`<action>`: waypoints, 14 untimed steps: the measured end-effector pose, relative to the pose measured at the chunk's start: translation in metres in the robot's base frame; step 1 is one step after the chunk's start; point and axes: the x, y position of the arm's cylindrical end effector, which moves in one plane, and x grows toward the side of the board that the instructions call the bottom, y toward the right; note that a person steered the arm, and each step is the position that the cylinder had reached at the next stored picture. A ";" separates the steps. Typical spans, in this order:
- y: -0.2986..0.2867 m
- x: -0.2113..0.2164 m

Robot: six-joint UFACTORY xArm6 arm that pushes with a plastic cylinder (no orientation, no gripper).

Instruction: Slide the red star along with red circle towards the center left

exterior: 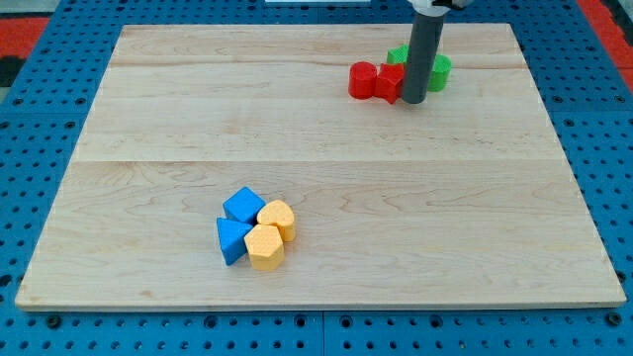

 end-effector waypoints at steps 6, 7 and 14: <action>0.082 0.000; 0.101 0.000; -0.017 -0.024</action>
